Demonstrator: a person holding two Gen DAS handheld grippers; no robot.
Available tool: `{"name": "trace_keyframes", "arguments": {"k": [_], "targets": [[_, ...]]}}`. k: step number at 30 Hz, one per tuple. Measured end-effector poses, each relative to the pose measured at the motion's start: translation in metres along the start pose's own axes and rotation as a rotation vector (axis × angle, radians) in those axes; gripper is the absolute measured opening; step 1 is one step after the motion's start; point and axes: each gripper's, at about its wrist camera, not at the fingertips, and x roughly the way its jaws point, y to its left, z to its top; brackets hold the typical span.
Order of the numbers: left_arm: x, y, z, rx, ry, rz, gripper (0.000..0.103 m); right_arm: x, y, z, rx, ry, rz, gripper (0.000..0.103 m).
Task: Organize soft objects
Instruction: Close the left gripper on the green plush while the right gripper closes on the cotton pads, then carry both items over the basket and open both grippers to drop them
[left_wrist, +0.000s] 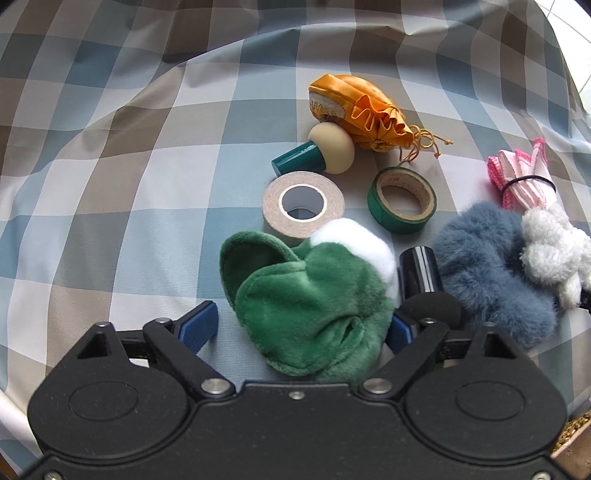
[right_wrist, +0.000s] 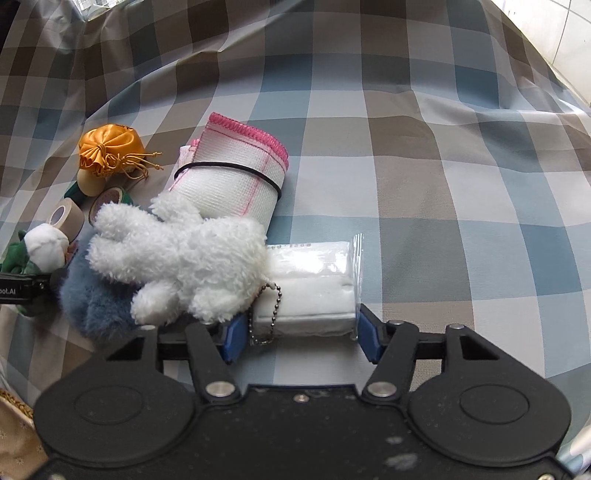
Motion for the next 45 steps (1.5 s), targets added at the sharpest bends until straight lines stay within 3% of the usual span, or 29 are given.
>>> {"name": "trace_keyframes", "arguments": {"k": [2,4,8,18,24,32,37,42,45], "targets": [[-0.006,-0.002,-0.001,0.006,-0.010,-0.035,0.057,-0.005,-0.007,-0.002,0.032,-0.010,0.033,0.059],[-0.012,-0.007,-0.002,0.017,-0.025,-0.045,0.055,-0.010,-0.012,-0.005,0.042,-0.032,0.017,0.059],[-0.027,-0.011,-0.004,0.030,-0.066,-0.038,0.054,-0.025,-0.028,-0.010,0.090,-0.077,-0.014,0.059],[-0.079,-0.004,-0.006,-0.053,-0.097,0.006,0.054,-0.071,-0.056,-0.019,0.230,-0.149,-0.045,0.059],[-0.117,-0.023,-0.042,-0.029,-0.139,0.065,0.055,-0.113,-0.022,-0.049,0.167,-0.214,-0.028,0.059],[-0.155,-0.049,-0.110,-0.019,-0.157,0.064,0.055,-0.171,0.031,-0.128,0.084,-0.288,0.033,0.059],[-0.172,-0.062,-0.149,0.015,-0.208,0.091,0.055,-0.187,0.047,-0.174,0.038,-0.291,0.041,0.059],[-0.184,-0.070,-0.177,0.032,-0.241,0.095,0.055,-0.210,0.055,-0.199,-0.005,-0.323,0.052,0.059],[-0.191,-0.072,-0.190,0.027,-0.256,0.067,0.055,-0.224,0.059,-0.215,-0.027,-0.345,0.050,0.059]]}}
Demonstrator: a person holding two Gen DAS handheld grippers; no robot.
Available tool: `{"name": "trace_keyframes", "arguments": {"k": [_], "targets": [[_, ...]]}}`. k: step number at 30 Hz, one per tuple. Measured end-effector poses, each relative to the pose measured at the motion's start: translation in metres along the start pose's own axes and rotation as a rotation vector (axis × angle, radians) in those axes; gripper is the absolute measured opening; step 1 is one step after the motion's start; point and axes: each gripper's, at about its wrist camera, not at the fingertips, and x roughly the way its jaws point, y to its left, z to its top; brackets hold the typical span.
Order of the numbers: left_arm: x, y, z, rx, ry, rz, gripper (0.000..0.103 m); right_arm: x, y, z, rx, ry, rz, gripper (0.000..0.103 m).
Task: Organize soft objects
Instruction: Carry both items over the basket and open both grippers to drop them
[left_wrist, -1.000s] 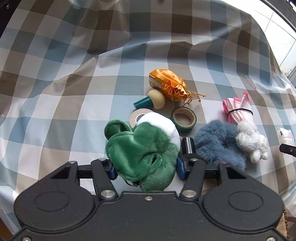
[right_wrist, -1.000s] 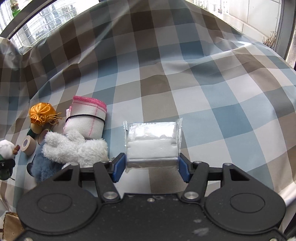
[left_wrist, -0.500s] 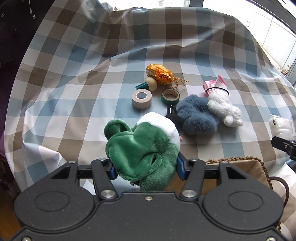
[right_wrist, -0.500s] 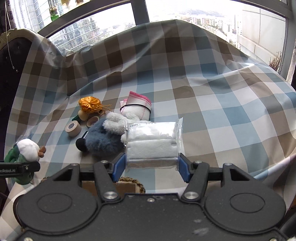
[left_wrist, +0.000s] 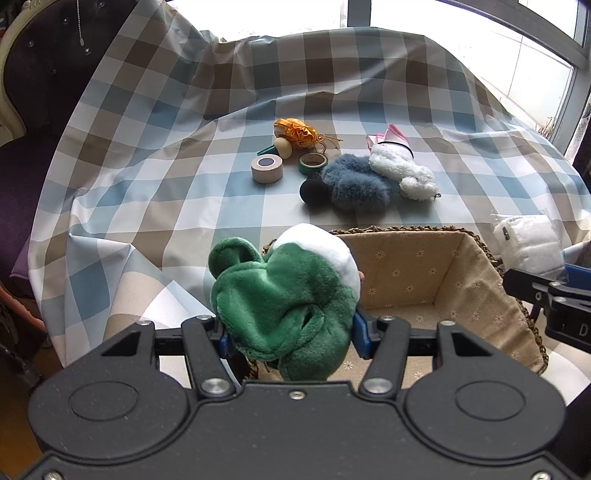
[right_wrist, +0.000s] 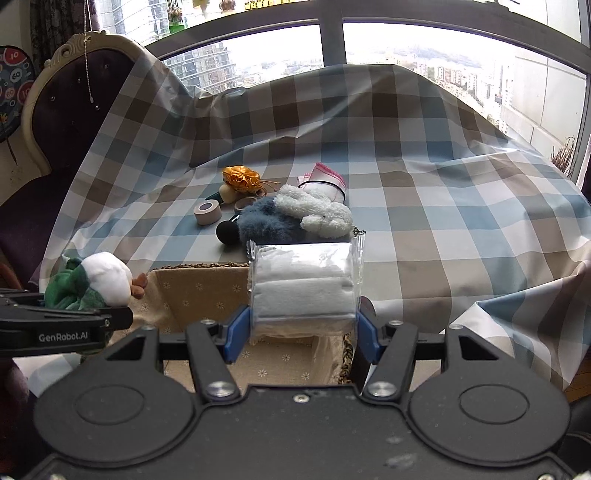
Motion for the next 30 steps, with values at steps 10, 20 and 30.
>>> {"name": "trace_keyframes", "arguments": {"k": [10,20,30], "targets": [[0.006,-0.012,-0.020,0.032,0.036,0.005,0.055,-0.007,0.001,-0.019,0.010,0.034,0.004,0.060],[0.017,-0.019,-0.026,0.069,0.094,-0.006,0.055,0.000,0.001,-0.018,0.013,0.056,0.005,0.060],[0.021,-0.014,-0.025,0.039,0.124,-0.026,0.055,0.001,-0.002,-0.017,0.016,0.059,0.006,0.060]]}}
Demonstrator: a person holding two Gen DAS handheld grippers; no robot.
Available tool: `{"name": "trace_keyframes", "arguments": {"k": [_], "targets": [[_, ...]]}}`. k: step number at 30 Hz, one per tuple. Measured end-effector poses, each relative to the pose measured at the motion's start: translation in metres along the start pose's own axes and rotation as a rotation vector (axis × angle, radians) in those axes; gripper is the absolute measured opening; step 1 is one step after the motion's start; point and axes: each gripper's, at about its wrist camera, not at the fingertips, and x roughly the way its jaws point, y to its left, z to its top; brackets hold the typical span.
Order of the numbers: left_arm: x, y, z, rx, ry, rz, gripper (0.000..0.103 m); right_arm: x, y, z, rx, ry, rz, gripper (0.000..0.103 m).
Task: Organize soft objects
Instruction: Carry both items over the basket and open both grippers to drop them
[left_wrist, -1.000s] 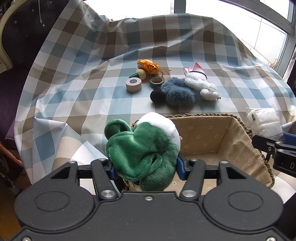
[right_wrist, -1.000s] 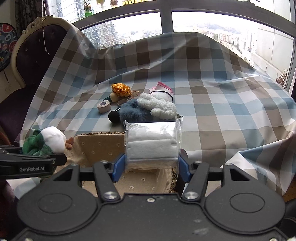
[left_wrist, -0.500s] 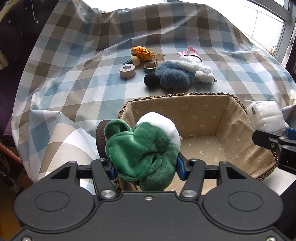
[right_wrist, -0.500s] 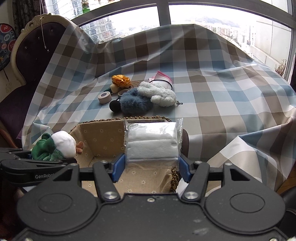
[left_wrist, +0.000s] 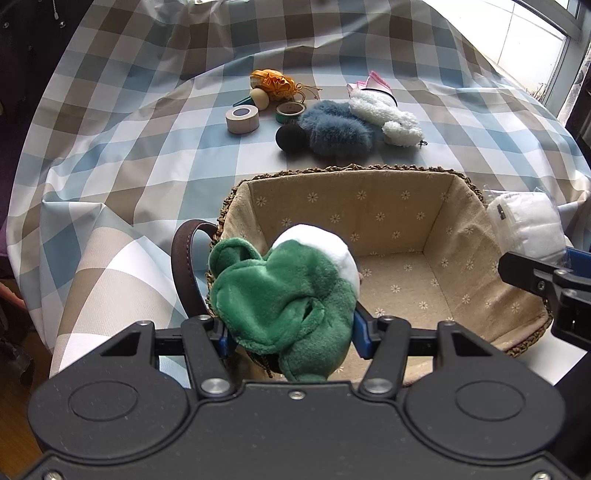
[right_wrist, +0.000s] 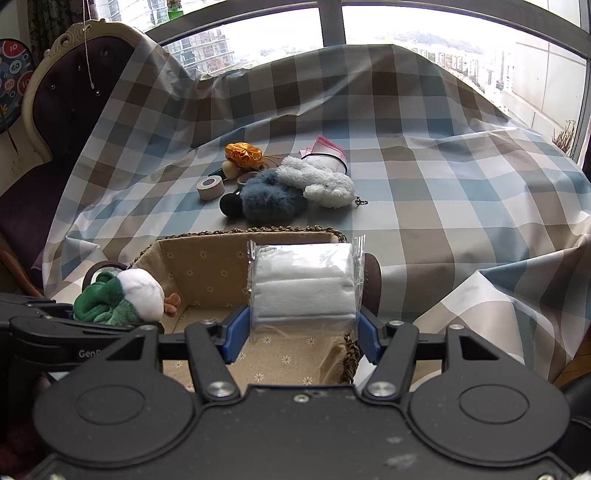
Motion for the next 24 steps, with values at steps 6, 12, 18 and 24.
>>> {"name": "trace_keyframes", "arguments": {"k": [6,12,18,24], "targets": [[0.0006,-0.0017,0.0002,0.005,0.003,0.004,0.055,0.0004,-0.0002,-0.0006,0.003,-0.001,0.002,0.061],[0.0016,-0.0017,0.0005,0.008,0.006,0.004,0.058,-0.0004,0.0008,-0.0006,-0.003,-0.006,0.002,0.063],[0.0027,-0.0015,0.0009,0.016,0.010,0.005,0.059,-0.0016,0.0023,-0.0006,-0.002,-0.006,0.003,0.064],[0.0024,-0.0019,0.0010,0.016,0.010,0.005,0.060,-0.0012,0.0016,-0.0006,0.000,-0.004,0.003,0.064]]}}
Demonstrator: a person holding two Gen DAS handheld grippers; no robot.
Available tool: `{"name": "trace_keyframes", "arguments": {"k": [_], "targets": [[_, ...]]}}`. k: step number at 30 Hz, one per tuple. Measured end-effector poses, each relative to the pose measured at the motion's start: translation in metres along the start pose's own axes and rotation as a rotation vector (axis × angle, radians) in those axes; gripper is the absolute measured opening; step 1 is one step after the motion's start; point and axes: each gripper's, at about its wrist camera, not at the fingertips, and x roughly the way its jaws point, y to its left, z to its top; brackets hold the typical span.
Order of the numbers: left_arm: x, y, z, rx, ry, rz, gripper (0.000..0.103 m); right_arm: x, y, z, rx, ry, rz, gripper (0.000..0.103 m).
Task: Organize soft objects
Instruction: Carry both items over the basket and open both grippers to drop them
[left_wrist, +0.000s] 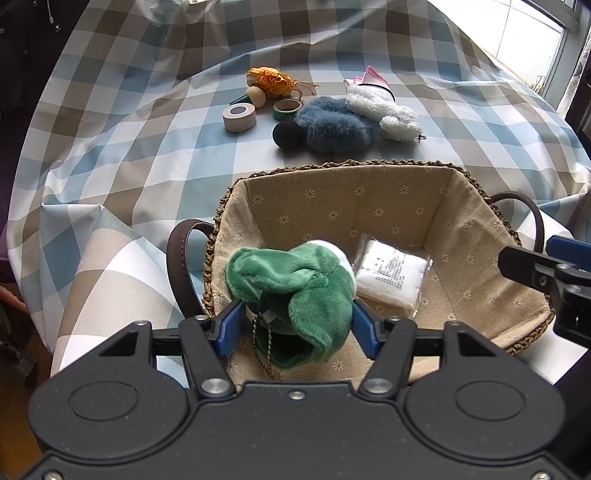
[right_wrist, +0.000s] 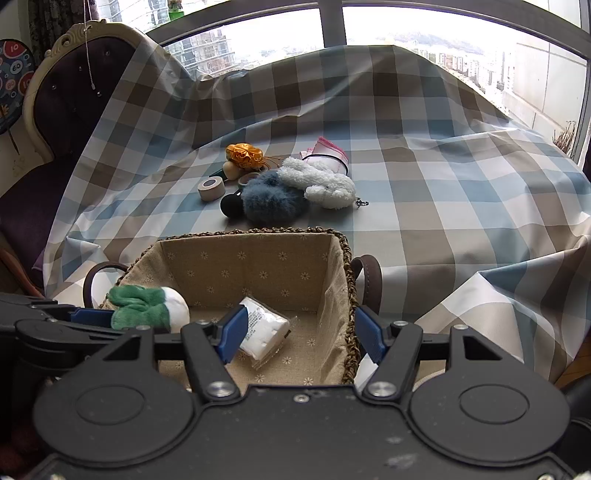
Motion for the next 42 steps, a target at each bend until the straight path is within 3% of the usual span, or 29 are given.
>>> {"name": "trace_keyframes", "arguments": {"k": [25,42], "targets": [[-0.0020,-0.0003,0.0017,0.002,-0.009,0.001,0.063,0.0007,-0.0029,-0.0002,0.011,0.000,-0.001,0.065],[-0.0080,-0.0009,0.0030,0.000,-0.049,0.015,0.069,-0.0004,-0.0040,0.0003,0.022,-0.001,-0.014,0.074]]}}
